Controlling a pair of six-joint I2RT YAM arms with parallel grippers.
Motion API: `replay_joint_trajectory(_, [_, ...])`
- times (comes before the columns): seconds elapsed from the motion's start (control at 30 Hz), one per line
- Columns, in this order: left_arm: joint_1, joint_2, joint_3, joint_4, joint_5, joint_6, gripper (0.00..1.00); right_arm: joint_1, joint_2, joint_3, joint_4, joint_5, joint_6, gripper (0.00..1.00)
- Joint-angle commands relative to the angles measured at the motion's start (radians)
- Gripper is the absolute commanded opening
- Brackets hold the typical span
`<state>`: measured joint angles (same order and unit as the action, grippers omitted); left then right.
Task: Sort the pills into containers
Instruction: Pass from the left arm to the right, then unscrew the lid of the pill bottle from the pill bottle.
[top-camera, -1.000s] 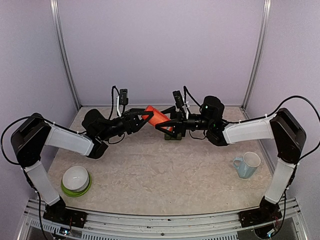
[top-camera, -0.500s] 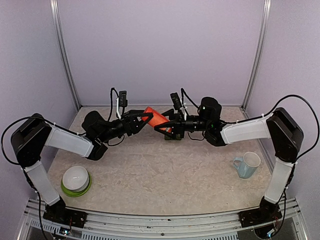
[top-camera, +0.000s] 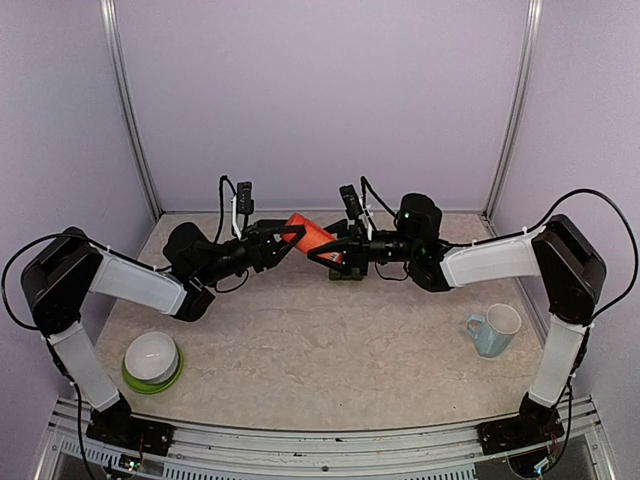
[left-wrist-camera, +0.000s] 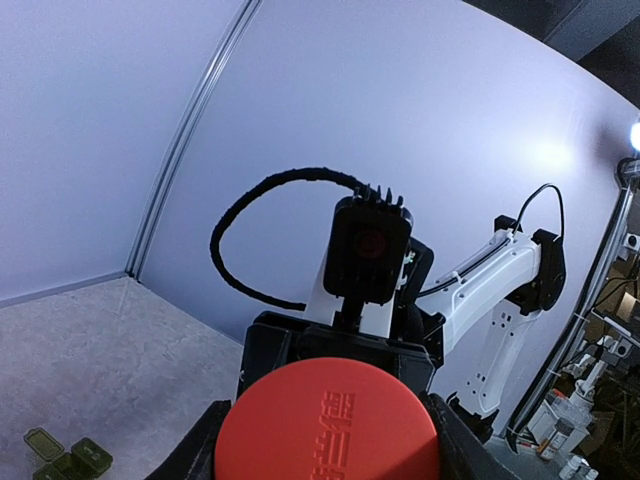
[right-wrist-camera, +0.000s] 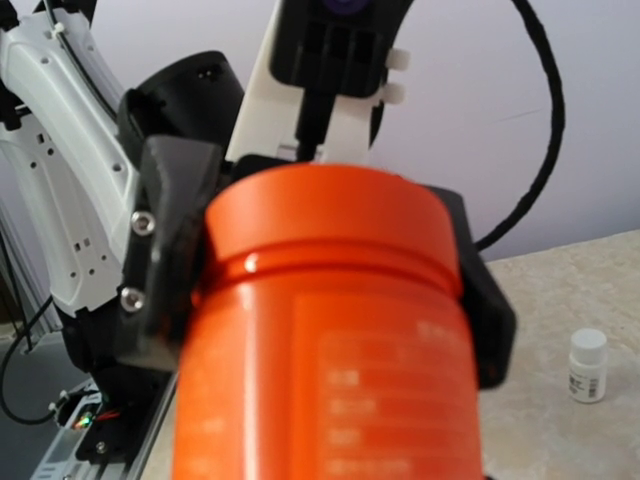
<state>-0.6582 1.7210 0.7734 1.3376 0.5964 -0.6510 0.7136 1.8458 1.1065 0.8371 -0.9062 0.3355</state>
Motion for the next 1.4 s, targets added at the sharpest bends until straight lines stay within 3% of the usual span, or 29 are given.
replay_joint_trajectory(0.0, [-0.006, -0.026, -0.004, 0.034, -0.018, 0.008, 0.61, 0.013, 0.012, 0.027, -0.007, -0.012, 0.002, 0.30])
replay_joint_trajectory(0.13, [0.002, -0.034, -0.031, 0.061, -0.004, 0.003, 0.84, 0.011, -0.009, 0.043, -0.069, -0.023, -0.023, 0.25])
replay_joint_trajectory(0.17, [0.010, -0.044, -0.045, 0.063, 0.000, 0.008, 0.96, 0.010, -0.015, 0.049, -0.100, -0.029, -0.036, 0.24])
replay_joint_trajectory(0.2, [0.018, -0.061, -0.062, 0.068, 0.004, 0.014, 0.99, 0.009, -0.022, 0.056, -0.132, -0.039, -0.047, 0.24])
replay_joint_trajectory(0.33, [0.066, -0.113, -0.110, 0.063, 0.068, 0.053, 0.99, 0.004, -0.043, 0.057, -0.201, -0.110, -0.044, 0.24])
replay_joint_trajectory(0.43, [0.095, -0.165, -0.126, -0.026, 0.128, 0.149, 0.99, 0.003, -0.037, 0.059, -0.203, -0.214, 0.006, 0.24])
replay_joint_trajectory(0.6, [0.068, -0.262, -0.108, -0.345, 0.127, 0.471, 0.99, 0.003, -0.015, 0.055, -0.125, -0.345, 0.145, 0.23])
replay_joint_trajectory(0.7, [0.042, -0.297, -0.074, -0.499, 0.121, 0.587, 0.99, 0.003, 0.005, 0.055, -0.069, -0.398, 0.231, 0.22])
replay_joint_trajectory(1.2, [-0.017, -0.364, -0.055, -0.682, 0.204, 0.719, 0.86, 0.003, 0.081, 0.045, 0.280, -0.496, 0.558, 0.21])
replay_joint_trajectory(1.37, [-0.024, -0.369, -0.053, -0.684, 0.229, 0.725, 0.85, 0.002, 0.099, 0.048, 0.305, -0.497, 0.590, 0.21])
